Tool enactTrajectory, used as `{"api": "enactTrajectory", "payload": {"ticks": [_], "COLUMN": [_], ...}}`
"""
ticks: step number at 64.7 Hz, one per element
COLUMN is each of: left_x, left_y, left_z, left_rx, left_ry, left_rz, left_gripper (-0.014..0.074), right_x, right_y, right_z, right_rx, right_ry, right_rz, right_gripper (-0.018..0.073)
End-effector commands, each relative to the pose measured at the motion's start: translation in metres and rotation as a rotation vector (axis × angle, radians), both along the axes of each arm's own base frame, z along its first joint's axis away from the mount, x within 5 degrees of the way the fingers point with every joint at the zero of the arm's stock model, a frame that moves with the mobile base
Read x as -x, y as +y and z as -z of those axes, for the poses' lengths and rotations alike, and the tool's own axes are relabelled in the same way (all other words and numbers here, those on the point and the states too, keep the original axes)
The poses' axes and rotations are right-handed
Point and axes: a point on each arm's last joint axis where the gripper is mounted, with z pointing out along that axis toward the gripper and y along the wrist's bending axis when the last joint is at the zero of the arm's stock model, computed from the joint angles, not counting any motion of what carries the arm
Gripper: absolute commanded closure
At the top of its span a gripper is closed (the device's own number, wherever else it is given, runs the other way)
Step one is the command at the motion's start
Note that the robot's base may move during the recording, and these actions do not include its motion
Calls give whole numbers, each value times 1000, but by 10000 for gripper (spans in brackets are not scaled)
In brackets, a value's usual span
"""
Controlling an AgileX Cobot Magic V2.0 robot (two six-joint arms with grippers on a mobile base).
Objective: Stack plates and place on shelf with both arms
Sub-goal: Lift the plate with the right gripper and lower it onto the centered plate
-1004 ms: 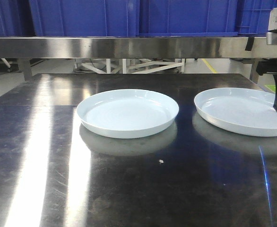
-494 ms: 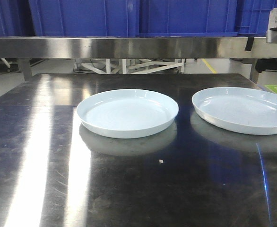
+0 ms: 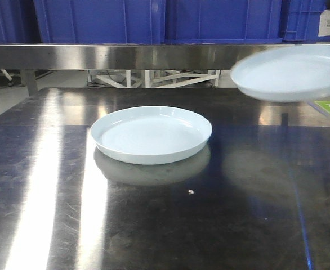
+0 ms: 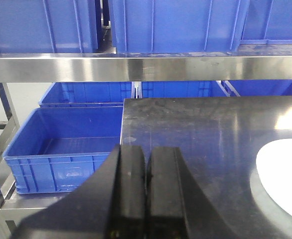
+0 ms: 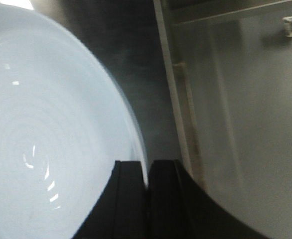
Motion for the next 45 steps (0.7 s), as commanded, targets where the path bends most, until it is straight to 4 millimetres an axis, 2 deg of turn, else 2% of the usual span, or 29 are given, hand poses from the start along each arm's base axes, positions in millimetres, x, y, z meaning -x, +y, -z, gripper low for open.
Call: {"api": "enactTrajectory", "payload": {"ticks": [1, 13, 25, 36, 45], "left_x": [-1, -1, -1, -1, -1], "left_y": [2, 2, 2, 2, 2], "left_z": [-20, -20, -20, -20, -20], "left_rx": [19, 19, 19, 19, 19], "left_ry": [-115, -115, -115, -115, -115], "left_rz": [-21, -21, -21, -21, -21], "left_gripper": [514, 514, 514, 514, 514], "right_x": [4, -4, -12, -18, -22], "right_y": [23, 81, 136, 164, 174], "right_z": [-34, -25, -2, 18, 32], "right_rx": [-80, -93, -100, -102, -102], "right_ry": [-124, -142, -136, -132, -111], "right_rz": [-31, -168, -285, -330, -343], "right_gripper": [511, 511, 511, 511, 510]}}
